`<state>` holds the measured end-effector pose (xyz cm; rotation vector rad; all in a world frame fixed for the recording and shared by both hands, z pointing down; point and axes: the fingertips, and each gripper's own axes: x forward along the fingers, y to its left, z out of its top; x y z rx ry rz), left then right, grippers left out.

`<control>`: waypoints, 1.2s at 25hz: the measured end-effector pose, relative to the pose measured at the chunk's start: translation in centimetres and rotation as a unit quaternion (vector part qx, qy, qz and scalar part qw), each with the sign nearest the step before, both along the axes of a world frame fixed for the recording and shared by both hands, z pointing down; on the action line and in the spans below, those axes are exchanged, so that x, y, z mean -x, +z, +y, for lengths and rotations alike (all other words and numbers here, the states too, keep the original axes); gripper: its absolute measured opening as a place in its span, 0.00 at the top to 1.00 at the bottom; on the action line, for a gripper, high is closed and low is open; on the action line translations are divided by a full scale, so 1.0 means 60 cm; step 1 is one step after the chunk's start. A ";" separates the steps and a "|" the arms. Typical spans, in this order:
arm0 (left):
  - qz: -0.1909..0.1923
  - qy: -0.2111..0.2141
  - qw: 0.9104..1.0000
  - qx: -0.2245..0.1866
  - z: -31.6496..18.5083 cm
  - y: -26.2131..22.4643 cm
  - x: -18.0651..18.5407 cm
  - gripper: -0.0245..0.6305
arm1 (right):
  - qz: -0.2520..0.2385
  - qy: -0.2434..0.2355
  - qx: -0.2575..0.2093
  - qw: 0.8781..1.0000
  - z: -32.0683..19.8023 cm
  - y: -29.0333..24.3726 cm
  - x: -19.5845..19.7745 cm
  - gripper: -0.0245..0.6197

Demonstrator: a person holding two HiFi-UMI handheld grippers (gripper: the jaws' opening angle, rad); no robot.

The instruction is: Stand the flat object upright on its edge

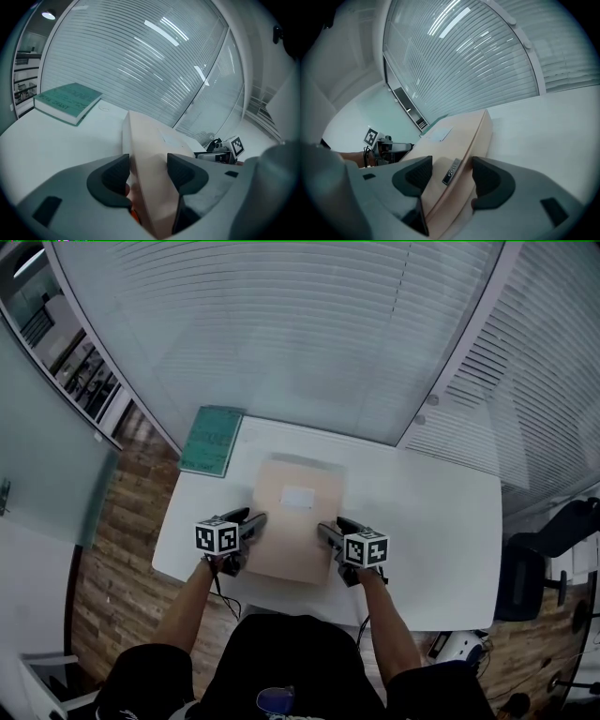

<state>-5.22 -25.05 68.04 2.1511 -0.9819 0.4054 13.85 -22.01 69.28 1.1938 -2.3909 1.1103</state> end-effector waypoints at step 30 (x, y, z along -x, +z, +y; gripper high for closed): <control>0.006 -0.007 0.990 -0.144 -0.063 -0.173 -0.029 0.59 | 0.084 0.020 -0.189 0.978 -0.082 -0.206 -0.042 0.61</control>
